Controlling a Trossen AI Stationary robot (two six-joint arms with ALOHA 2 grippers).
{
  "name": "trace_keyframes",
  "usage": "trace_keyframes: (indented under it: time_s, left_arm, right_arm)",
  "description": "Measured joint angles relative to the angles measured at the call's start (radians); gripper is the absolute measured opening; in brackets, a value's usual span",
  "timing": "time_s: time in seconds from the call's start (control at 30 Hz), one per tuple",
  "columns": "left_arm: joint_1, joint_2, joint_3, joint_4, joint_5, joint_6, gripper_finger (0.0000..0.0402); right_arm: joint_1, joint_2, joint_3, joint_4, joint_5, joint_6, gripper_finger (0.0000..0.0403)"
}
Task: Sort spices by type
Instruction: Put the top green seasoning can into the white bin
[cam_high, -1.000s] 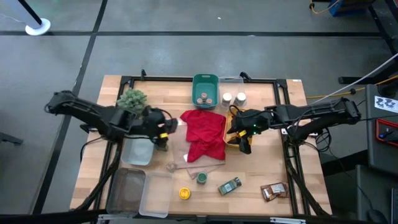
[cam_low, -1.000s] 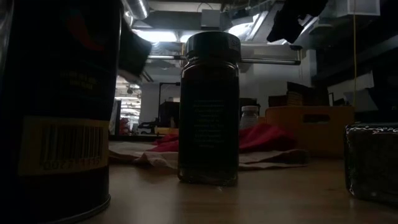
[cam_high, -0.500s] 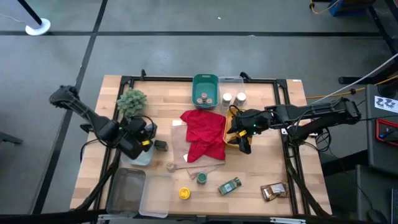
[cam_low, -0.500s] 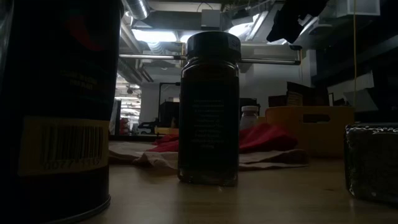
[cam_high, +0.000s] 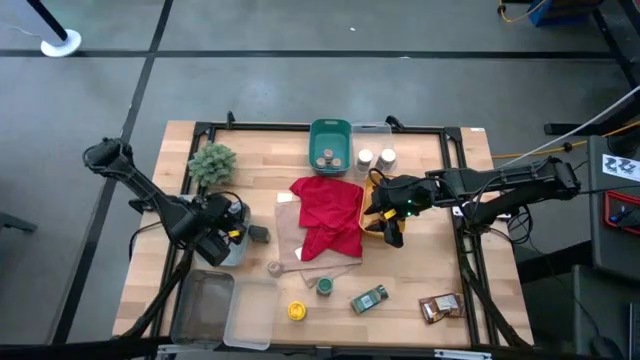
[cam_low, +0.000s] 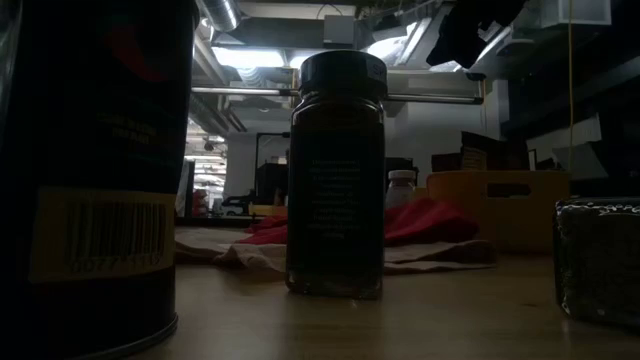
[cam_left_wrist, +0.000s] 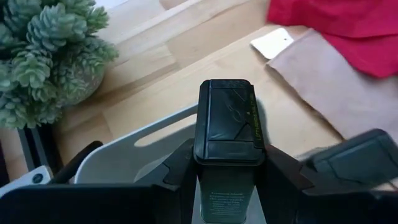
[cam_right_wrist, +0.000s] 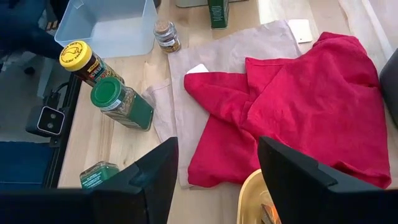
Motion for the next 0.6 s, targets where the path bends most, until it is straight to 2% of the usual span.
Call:
trace_keyframes:
  time_s: [0.47, 0.6]
  left_arm:
    - [0.000, 0.236, -0.007, 0.054, -0.025, -0.159, 0.0117]
    - [0.000, 0.282, -0.007, 0.087, -0.017, -0.165, 0.0117]
  right_arm:
    - [0.000, 0.000, 0.000, 0.000, 0.000, 0.000, 0.0221]
    - [0.000, 0.000, 0.000, 0.001, 0.000, 0.000, 0.0221]
